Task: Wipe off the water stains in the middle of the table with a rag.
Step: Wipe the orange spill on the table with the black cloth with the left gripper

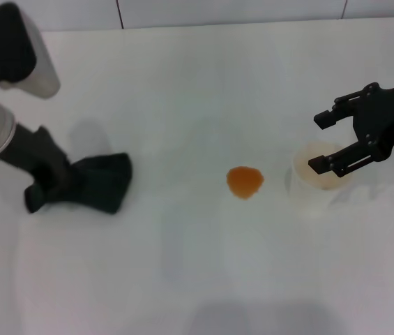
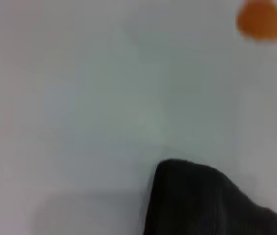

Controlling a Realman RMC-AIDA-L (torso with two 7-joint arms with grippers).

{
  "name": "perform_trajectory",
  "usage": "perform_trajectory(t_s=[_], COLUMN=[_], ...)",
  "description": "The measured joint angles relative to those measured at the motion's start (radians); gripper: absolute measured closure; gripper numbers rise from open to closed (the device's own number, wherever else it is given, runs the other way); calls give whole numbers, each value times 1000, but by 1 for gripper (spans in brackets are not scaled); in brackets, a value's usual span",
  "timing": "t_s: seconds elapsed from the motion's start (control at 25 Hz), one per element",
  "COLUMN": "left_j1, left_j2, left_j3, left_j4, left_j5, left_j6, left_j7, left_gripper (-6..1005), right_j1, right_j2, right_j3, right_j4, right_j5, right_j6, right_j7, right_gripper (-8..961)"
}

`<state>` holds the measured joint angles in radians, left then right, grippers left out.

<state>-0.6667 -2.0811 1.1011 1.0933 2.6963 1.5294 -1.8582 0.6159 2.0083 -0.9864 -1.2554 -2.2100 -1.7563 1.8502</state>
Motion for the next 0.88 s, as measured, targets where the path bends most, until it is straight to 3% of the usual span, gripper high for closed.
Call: perform_trajectory(t_s=[0.28,0.56,0.88], left_j1=[-81,-104,-147], left_j2=[-3,-3,-7], left_j3=[10,15,122], left_j4=[-41,-72,-187], left_j5=[-78,-102,-147], left_j6=[-42,-88,-240], left_j7=[-37,-89,-181], left_gripper=[944,945,945], right_j1=[8,-5,-23], right_j2=[1,-1,-3], right_j3=[0,-1,-11], right_j4=[8,6,-2], right_j5=[0,-6,-7], right_j6=[0,-2,-5], right_j7=[1,-1,-3], right_gripper=[111,111,112])
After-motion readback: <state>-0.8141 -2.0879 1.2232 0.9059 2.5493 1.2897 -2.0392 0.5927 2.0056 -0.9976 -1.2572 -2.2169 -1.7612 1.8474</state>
